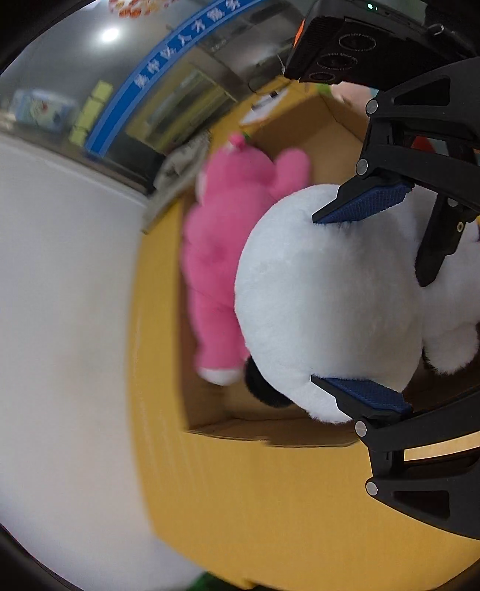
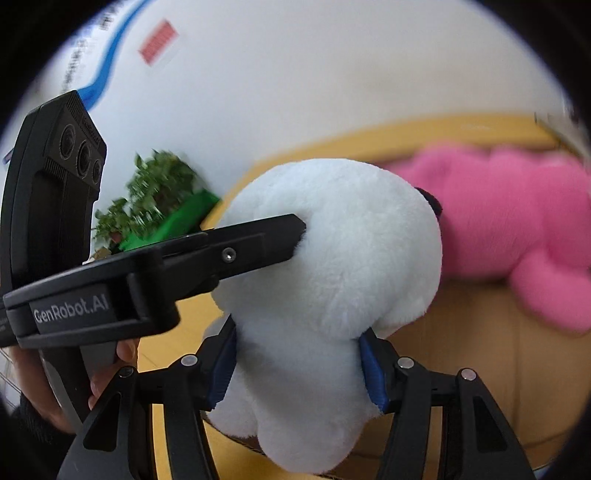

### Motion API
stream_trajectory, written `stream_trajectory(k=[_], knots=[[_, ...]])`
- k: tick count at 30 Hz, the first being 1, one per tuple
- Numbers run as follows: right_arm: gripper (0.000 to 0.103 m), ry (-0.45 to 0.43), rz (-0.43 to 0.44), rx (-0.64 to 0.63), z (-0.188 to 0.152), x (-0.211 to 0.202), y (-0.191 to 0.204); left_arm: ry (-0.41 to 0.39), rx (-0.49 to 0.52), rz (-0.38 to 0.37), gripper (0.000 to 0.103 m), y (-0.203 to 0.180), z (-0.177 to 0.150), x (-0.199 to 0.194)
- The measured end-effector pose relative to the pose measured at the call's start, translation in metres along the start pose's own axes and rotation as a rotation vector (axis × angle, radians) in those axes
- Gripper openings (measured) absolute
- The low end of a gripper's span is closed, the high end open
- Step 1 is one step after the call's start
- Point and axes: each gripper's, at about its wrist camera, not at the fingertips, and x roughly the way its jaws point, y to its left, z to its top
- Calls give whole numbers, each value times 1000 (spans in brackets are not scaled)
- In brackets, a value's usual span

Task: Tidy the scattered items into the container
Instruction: 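Lift the panda into the box beside the pink bear and open both grippers, then withdraw both grippers toward the blue cat plush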

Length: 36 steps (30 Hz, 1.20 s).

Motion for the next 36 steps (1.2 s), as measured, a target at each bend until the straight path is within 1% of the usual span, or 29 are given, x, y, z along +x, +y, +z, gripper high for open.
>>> stream_trajectory(k=[1, 2, 4, 6, 7, 9, 10, 12, 13, 14, 16, 17, 19, 20, 21, 22, 24, 25, 26, 27, 28, 29, 30, 31, 36], knots=[[58, 41, -1, 18, -8, 12, -2, 14, -8, 7, 80, 5, -9, 7], [58, 63, -12, 13, -15, 20, 0, 5, -14, 5, 81, 9, -15, 7], [59, 68, -34, -8, -23, 24, 7, -5, -29, 16, 81, 14, -22, 1], [62, 89, -34, 9, -20, 28, 8, 2, -42, 28, 82, 14, -25, 0], [63, 98, -38, 6, -21, 29, 9, 9, -47, 33, 84, 13, -26, 0], [70, 112, -40, -3, -24, 30, 9, 20, -52, 42, 88, 11, -29, 1], [72, 120, -35, 1, -25, 29, 8, 22, -48, 55, 91, 9, -30, 2], [74, 134, -24, 14, -26, 19, 3, 14, -37, 77, 93, 6, -34, 2], [75, 127, -19, 15, -18, 14, -5, 10, -41, 82, 93, 6, -35, 2], [77, 112, -12, 10, -14, 2, -10, 6, -49, 84, 93, 7, -35, 2], [78, 79, -7, -23, -10, -30, -12, 3, -79, 78, 93, 10, -35, -1], [78, 67, -21, -71, -8, -47, -15, 3, -75, 84, 93, 9, -35, -1], [79, -10, -62, -167, 3, -87, -33, -8, -60, 100, 93, 4, -39, -1], [79, -33, -116, -184, 10, -104, -51, -14, -61, 106, 94, 2, -40, -1], [81, -34, -171, -178, 15, -115, -69, -20, -64, 110, 94, 1, -41, -1], [81, -15, -236, -160, 21, -122, -95, -27, -68, 115, 94, -1, -43, -2], [81, 65, -369, -107, 24, -118, -142, -40, -65, 126, 94, -4, -46, -3], [81, 122, -435, -76, 21, -110, -165, -44, -62, 132, 94, -5, -48, -3], [81, 183, -474, -63, 14, -102, -184, -46, -63, 137, 95, -7, -49, -4], [81, 234, -481, -65, 6, -96, -194, -43, -65, 140, 95, -8, -50, -4], [81, 248, -480, -108, 0, -94, -194, -39, -63, 144, 98, -10, -51, -4], [80, 248, -485, -121, -1, -93, -190, -37, -58, 148, 99, -11, -52, -3], [80, 263, -489, -102, -4, -94, -190, -35, -53, 152, 100, -13, -53, -3], [80, 274, -473, -100, -7, -94, -190, -33, -49, 157, 101, -15, -54, -3], [81, 255, -484, -95, -15, -100, -186, -29, -55, 157, 102, -18, -59, -7]])
